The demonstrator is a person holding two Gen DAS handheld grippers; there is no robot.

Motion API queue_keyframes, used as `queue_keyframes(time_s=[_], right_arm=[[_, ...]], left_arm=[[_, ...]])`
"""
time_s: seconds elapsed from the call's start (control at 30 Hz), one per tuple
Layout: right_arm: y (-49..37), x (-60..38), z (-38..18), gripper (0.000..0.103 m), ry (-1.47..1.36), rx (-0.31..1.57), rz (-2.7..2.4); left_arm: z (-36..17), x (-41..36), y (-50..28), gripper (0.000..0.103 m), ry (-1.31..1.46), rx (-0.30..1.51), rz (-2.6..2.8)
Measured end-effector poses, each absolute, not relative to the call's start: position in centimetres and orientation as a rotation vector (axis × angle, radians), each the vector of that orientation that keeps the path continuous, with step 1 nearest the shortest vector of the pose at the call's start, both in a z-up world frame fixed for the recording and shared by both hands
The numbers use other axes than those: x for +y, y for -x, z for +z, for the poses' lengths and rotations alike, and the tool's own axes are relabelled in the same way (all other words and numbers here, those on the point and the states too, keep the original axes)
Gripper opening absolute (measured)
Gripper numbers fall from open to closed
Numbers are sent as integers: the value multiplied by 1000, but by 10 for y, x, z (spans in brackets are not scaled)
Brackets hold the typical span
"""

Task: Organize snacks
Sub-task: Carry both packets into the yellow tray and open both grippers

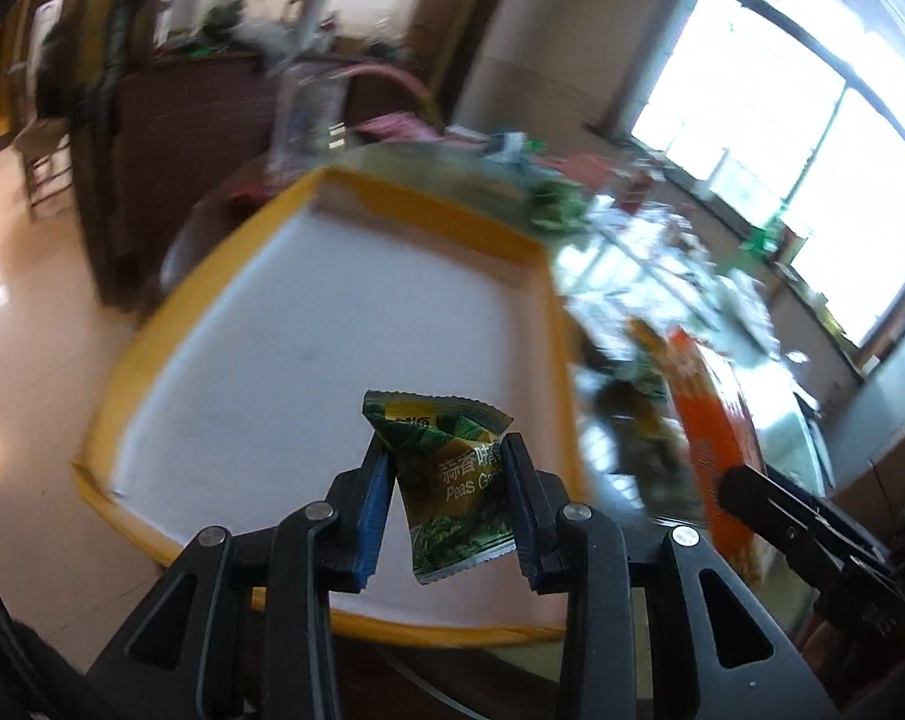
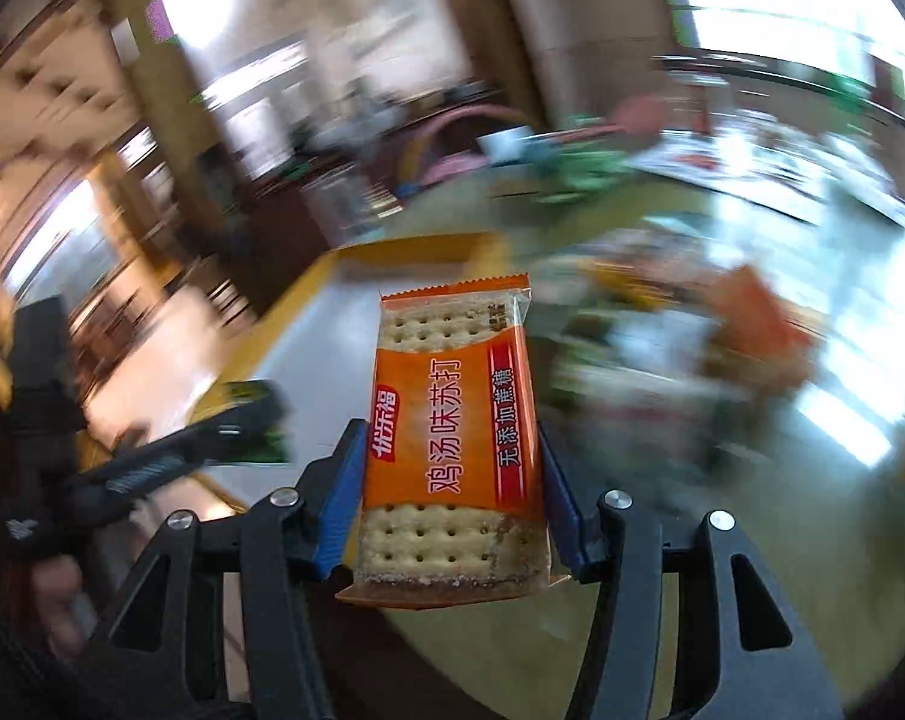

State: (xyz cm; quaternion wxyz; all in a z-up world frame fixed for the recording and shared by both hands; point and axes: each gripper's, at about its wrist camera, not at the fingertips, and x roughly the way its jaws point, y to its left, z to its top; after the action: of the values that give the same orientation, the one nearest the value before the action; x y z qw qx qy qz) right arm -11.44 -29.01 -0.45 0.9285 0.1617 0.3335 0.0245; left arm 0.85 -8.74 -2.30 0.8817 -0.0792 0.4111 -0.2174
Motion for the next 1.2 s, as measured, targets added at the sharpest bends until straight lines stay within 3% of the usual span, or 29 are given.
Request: queue_keyframes(time_s=[0.3,0.7,0.8,0.97,1.03,1.2], right_arm=[[1,-213,-50,56,-126,867,106],[51,-187,-57,56,43,917,-27],[52,-185,-57,60,48,896,-38],[59,-192,-52,70,-16,852,34],[72,-200,-43,83,-67,803,52],[102,-229,-23,84,-180,719,62]], left_arm=[[-49,-60,-35,35,143,924,-388],[-54,-61,-25,37,110,939,-392],[-52,-57,-29,39,177,974,-408],[-37,-62,-19,69,217,946,-420],[-27,-69,-9,79,186,893,-415],[-10,-88,7,79,119,821,-390]])
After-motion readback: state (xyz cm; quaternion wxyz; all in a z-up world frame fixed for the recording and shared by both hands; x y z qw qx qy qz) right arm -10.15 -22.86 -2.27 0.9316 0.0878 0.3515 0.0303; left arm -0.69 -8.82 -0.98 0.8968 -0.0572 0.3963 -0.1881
